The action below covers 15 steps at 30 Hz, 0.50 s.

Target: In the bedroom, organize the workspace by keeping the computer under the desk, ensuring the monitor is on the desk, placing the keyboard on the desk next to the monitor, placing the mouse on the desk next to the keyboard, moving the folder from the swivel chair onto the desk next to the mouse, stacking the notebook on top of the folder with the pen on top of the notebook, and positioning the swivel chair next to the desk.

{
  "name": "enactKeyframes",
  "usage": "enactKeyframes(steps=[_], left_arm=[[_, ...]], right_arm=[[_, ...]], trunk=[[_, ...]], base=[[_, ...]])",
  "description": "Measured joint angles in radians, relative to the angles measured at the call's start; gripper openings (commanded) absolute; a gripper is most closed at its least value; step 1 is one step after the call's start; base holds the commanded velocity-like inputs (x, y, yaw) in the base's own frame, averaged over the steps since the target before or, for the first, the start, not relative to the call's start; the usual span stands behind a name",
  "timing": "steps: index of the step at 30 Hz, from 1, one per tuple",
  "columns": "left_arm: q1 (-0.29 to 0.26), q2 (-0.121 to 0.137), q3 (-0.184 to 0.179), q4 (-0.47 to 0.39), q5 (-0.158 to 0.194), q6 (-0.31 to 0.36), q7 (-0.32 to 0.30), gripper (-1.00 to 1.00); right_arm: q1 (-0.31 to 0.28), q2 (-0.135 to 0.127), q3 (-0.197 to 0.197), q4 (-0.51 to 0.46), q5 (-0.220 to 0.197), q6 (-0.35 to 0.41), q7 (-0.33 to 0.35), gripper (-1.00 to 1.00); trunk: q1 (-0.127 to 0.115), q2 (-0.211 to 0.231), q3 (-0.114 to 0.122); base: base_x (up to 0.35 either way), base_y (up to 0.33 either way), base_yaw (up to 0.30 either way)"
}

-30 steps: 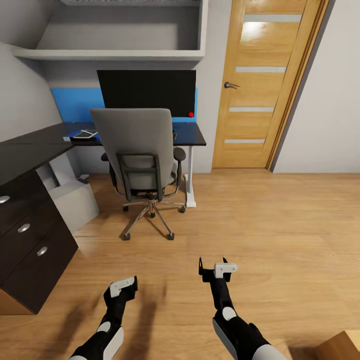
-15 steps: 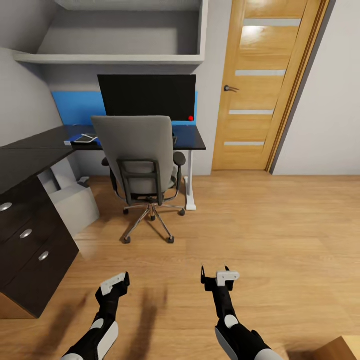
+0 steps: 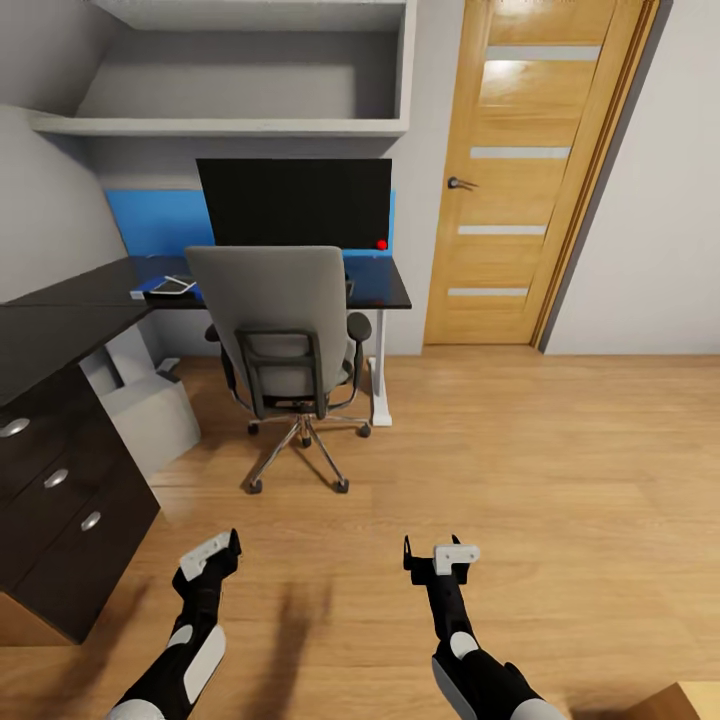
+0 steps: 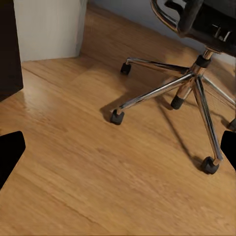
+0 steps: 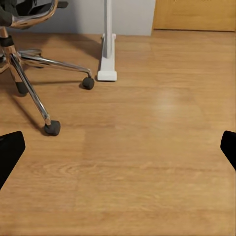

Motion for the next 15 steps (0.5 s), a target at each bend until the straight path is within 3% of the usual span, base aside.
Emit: enactKeyframes(steps=[8,15], left_arm=[[0.0,0.023,0.057,-0.04,-0.001,0.004,-0.005,1.0],[0.0,0.056,0.064,-0.035,-0.023,0.008,-0.012,1.0]], right_arm=[[0.0,0.0,0.0,0.018,-0.001,-0.001,-0.001,1.0],[0.0,-0.001,-0.001,0.037,-0.001,-0.001,0.0,1.0]], trunk=[[-0.031,0.056,0.025],[-0.058,0.105,0.047]], base=[[0.0,0.0,0.0],[0.0,0.0,0.0]])
